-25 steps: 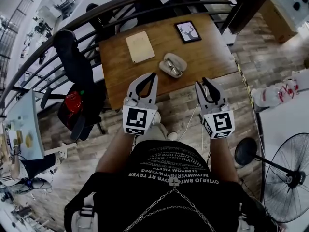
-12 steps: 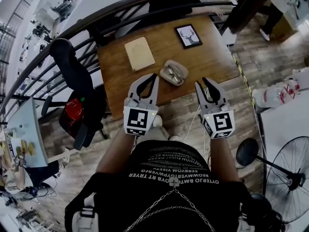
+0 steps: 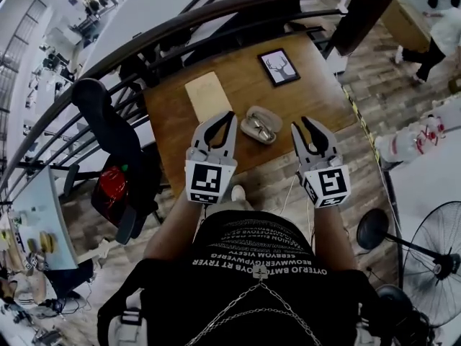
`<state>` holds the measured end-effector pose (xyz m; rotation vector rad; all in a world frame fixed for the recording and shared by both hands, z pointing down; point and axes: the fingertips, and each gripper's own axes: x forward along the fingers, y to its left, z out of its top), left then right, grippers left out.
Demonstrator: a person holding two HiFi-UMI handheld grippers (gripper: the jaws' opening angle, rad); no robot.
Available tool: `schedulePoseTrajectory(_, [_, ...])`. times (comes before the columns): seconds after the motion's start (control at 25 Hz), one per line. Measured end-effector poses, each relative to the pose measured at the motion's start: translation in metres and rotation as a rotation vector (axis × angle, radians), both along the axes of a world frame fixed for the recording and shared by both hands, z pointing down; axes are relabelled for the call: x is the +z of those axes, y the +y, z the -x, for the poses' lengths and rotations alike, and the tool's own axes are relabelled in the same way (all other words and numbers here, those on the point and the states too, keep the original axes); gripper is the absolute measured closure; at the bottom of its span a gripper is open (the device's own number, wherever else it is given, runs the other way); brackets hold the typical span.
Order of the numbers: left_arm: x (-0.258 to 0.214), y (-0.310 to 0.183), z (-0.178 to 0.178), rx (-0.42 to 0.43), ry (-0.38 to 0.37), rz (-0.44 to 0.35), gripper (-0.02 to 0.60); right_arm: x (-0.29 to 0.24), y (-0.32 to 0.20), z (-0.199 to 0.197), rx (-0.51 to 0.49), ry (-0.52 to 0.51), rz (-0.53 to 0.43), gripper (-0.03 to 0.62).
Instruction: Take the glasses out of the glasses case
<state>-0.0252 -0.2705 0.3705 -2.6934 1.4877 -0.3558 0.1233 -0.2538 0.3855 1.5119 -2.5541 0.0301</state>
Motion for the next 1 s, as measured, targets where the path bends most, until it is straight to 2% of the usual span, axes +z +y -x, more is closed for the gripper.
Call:
schedulePoseTrajectory(0.48, [-0.012, -0.047, 0.024, 0.067, 0.035, -0.022, 0.552, -0.011, -0.034, 0.025, 0.064, 0.001, -0.012, 0.49])
schedulePoseTrajectory(1.0, [0.013, -0.06, 0.024, 0.091, 0.04, 0.025, 0.552, 0.034, -0.043, 0.038, 0.054, 0.007, 0.096, 0.49])
